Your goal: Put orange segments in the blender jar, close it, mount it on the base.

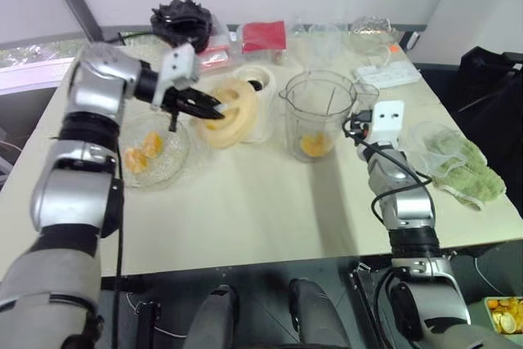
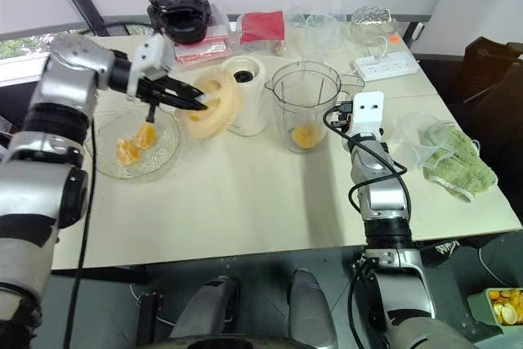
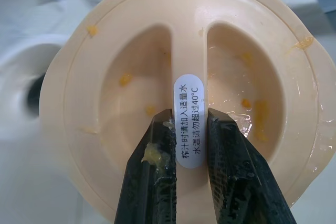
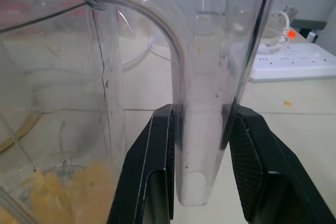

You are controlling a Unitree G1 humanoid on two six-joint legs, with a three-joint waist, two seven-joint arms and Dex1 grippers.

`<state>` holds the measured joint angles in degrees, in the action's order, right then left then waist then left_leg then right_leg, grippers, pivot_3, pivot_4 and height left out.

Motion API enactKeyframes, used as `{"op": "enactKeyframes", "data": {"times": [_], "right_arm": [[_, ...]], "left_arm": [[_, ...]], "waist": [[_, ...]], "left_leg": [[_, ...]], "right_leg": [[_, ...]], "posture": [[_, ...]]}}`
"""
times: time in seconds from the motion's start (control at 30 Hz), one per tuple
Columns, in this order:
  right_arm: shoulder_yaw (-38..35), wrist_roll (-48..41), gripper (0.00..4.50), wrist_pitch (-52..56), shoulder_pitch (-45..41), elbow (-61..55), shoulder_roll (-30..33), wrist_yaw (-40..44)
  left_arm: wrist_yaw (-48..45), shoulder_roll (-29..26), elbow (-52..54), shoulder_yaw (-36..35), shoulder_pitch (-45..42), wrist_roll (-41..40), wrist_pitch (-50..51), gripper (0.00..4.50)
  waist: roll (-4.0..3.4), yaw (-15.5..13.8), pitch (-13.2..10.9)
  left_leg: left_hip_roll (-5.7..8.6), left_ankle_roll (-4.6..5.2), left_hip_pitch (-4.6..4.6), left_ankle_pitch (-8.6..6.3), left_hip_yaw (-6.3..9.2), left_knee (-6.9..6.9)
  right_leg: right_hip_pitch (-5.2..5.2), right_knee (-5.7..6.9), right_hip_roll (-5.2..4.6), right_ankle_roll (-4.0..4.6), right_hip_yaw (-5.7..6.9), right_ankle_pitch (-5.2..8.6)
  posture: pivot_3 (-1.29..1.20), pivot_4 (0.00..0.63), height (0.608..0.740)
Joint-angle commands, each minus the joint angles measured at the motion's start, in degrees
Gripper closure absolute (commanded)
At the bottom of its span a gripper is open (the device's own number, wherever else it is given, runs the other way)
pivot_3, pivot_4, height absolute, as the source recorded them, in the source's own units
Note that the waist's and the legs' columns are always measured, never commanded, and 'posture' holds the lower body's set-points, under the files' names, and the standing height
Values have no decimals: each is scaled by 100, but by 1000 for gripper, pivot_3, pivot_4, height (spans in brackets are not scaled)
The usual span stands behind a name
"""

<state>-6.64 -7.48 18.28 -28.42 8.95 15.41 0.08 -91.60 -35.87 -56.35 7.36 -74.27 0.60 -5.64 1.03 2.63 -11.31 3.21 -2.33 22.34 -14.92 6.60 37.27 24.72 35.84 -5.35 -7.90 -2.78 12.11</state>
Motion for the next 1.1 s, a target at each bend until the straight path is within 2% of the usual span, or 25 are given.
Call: {"op": "enactKeyframes", "data": {"times": [0.03,0.3,0.4,0.73,0.97,1.1], "right_arm": [[137,1,3527,247,242,-977,-175,6],[732,28,3527,1499,1164,-3421,-649,-112],[948,94,3527,1784,1385,-3817,-825,-188],[1465,992,3527,1507,1429,-3066,-775,-355],[1518,1270,3527,1030,1639,-2584,-807,-433],[1537,1329,3527,868,1705,-2480,-894,-486]], "left_arm": [[-77,-119,-215,-176,-607,-145,42,4261],[-90,7,-1009,61,-1590,-161,28,4261],[-90,163,-1210,201,-1779,-77,-147,4261],[-53,1156,-1587,292,-1877,106,-309,4261],[-90,1421,-1517,1039,-1905,-83,-222,4261],[-90,1462,-1408,1731,-1932,-365,-75,4261]], "waist": [[0,-2,0],[-1,78,-1],[-1,81,-1],[0,34,-2],[0,83,-1],[2,73,0]], "left_leg": [[0,0,0,0,0,0],[-2,0,8,0,-1,-2],[-2,0,9,0,-1,-1],[-1,0,11,0,-3,3],[-2,1,3,0,-4,3],[-2,1,-1,0,-2,7]], "right_leg": [[1,9,0,0,0,0],[27,22,3,0,-1,2],[26,22,3,0,-1,2],[25,20,2,0,-2,2],[22,25,3,0,-3,1],[11,23,3,0,-3,2]], "posture": [[0,150,740],[0,150,740],[0,150,740],[0,150,740],[0,150,740],[0,150,740]]}}
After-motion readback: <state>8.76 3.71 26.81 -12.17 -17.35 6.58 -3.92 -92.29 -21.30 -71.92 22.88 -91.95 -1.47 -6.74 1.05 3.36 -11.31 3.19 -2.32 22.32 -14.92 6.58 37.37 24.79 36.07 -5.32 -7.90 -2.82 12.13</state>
